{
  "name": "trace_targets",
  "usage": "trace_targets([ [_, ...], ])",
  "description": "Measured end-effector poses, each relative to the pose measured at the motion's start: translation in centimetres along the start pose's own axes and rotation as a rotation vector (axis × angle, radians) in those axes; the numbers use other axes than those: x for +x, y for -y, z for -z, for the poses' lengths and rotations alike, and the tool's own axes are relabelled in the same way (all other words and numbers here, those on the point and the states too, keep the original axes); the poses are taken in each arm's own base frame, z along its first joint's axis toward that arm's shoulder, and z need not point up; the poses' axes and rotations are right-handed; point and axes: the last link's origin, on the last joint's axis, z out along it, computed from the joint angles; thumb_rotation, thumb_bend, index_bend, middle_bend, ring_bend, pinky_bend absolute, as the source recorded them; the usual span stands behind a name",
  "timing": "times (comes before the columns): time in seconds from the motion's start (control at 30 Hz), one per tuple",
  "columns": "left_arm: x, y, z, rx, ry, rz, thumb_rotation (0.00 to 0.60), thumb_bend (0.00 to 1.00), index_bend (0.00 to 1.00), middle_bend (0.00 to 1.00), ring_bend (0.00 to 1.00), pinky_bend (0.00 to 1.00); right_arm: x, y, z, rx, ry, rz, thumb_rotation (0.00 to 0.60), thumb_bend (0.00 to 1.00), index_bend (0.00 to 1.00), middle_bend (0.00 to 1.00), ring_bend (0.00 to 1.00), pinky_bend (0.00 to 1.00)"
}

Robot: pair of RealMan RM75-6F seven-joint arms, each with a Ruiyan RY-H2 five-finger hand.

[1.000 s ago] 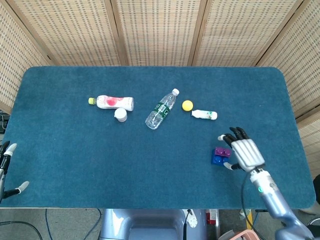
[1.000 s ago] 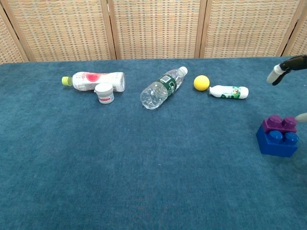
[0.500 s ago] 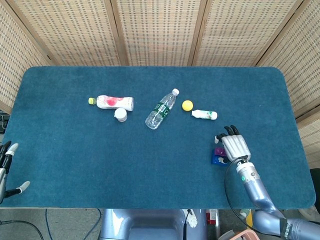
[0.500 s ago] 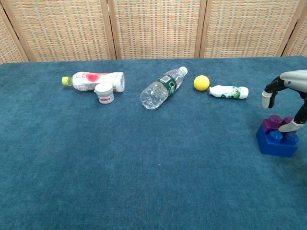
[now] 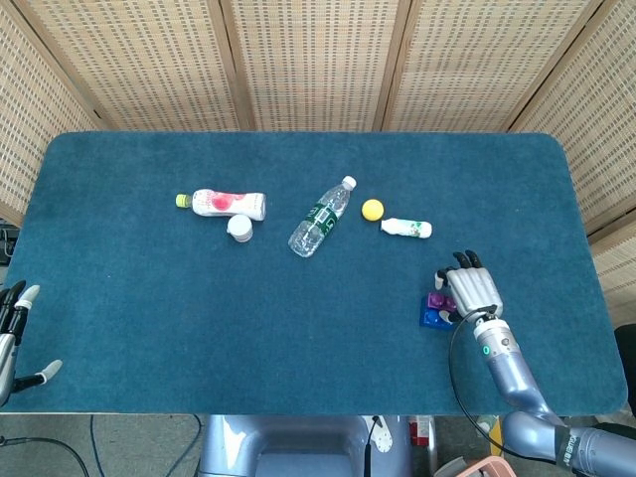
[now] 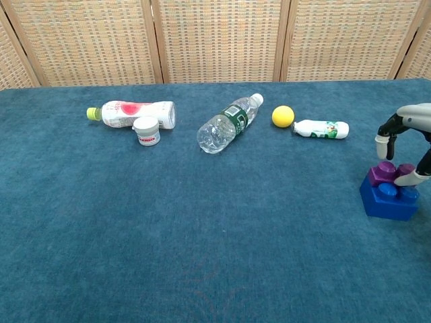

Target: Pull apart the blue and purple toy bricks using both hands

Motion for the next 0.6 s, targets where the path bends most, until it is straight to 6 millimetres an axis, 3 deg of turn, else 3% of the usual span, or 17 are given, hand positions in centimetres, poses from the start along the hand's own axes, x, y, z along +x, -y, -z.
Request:
trace_targets([
  [0.1, 0.01, 0.02, 0.02, 0.001, 0.0, 0.001, 0.6, 0.0, 0.0, 0.0, 0.0, 0.0, -0.11, 0.17, -0.14, 0.004, 0.006, 0.006, 0.6, 0.23, 0.47, 0.43, 0.11, 0.0],
  [0.3, 0.0, 0.05, -0.04, 0.002, 0.002, 0.002, 0.6, 0.0, 0.0, 0.0, 0.0, 0.0, -0.2, 0.53, -0.47, 0.012, 0.004, 0.028, 0.6, 0.3, 0.61, 0.6, 0.21, 0.0],
  [0.6, 0.02, 0.13, -0.11, 0.006, 0.002, 0.004, 0.6, 0.0, 0.0, 0.0, 0.0, 0.0, 0.58, 1.0, -0.27, 0.046, -0.048, 0.017, 0.6, 0.31, 0.63, 0.64, 0.26, 0.03],
])
